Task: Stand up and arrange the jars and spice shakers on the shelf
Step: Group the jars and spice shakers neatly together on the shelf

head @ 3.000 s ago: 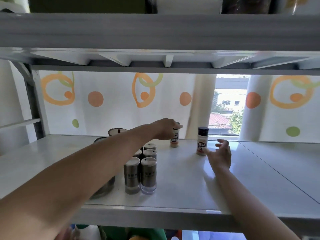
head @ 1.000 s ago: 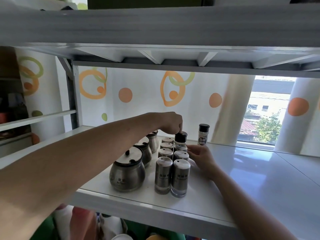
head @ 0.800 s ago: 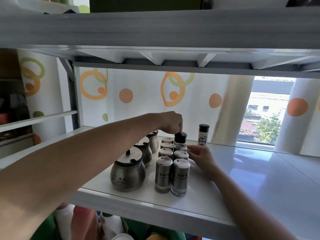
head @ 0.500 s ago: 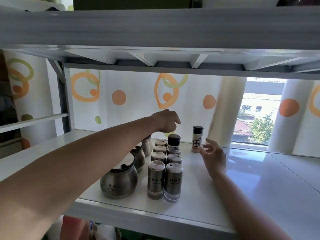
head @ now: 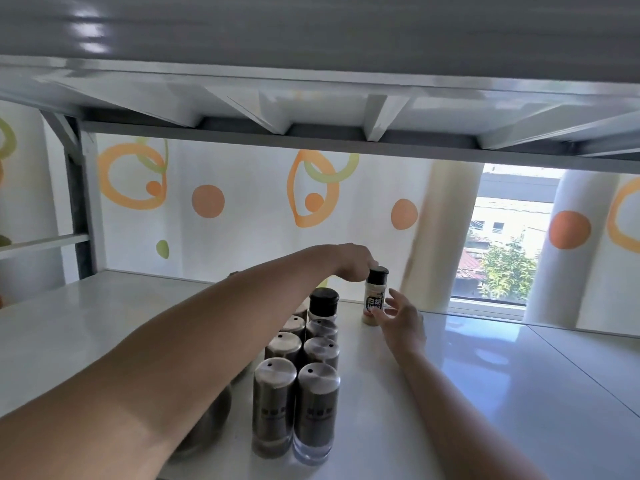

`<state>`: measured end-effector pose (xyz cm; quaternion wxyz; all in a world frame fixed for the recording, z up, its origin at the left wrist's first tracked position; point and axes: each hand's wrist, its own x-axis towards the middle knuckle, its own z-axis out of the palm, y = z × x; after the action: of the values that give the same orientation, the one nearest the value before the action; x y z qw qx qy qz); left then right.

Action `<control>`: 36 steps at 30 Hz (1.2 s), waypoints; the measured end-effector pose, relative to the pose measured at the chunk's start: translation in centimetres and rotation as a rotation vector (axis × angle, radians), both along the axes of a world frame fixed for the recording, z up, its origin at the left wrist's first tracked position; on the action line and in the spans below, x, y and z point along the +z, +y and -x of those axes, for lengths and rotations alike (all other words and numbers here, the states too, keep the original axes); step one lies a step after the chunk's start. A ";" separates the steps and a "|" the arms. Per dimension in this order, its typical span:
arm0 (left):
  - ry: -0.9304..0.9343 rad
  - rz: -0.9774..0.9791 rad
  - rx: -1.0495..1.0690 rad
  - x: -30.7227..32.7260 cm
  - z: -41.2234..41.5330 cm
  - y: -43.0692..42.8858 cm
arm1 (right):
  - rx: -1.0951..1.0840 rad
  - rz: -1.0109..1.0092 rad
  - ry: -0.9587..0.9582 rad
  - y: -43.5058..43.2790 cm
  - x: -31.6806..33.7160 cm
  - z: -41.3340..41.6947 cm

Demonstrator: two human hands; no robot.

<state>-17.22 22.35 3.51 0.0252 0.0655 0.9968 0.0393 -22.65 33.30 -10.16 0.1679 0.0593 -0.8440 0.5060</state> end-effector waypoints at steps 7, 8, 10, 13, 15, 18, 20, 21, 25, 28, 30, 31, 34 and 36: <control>-0.010 -0.022 0.016 -0.2 1.1 0.2 | 0.066 0.069 -0.034 -0.1 -0.2 0.9; -0.012 -0.024 0.021 -0.3 1.2 0.1 | 0.072 0.074 -0.039 0.0 -0.2 0.9; -0.021 -0.040 0.020 -0.4 1.7 -0.4 | 0.089 0.082 -0.041 0.0 -0.2 0.9; -0.040 -0.037 0.022 -0.3 2.4 -1.2 | 0.140 0.104 -0.044 -0.2 0.0 0.6; -0.036 -0.014 0.040 0.0 2.3 -1.6 | 0.188 0.125 -0.057 -0.5 0.2 0.2; -0.024 -0.014 0.061 0.4 2.0 -2.6 | 0.247 0.176 -0.084 -1.3 0.2 -0.1; -0.025 -0.016 0.066 0.6 1.5 -3.4 | 0.284 0.221 -0.124 -1.9 0.1 -0.2; -0.030 -0.021 0.069 0.6 1.4 -3.8 | 0.306 0.228 -0.143 -2.2 0.2 -0.2; -0.038 -0.018 0.080 0.6 0.5 -5.3 | 0.403 0.294 -0.211 -3.1 0.8 -0.5; -0.019 -0.037 0.095 0.6 -0.2 -6.4 | 0.468 0.308 -0.239 -3.9 0.7 -0.7; -0.009 -0.047 0.115 0.7 -0.8 -7.0 | 0.498 0.312 -0.237 -4.5 0.5 -0.9; -0.007 -0.049 0.121 0.7 -1.2 -7.3 | 0.505 0.312 -0.240 -4.8 0.4 -1.0; 0.004 -0.047 0.136 0.8 -2.3 -7.8 | 0.512 0.322 -0.256 -5.6 0.5 -1.3; 0.015 -0.042 0.144 0.8 -3.1 -8.0 | 0.521 0.343 -0.272 -5.9 0.7 -1.8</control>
<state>-14.13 14.34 4.26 0.0132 -0.0056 0.9980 0.0612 -20.89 27.37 -9.50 -0.0738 0.1758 -0.7178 0.6696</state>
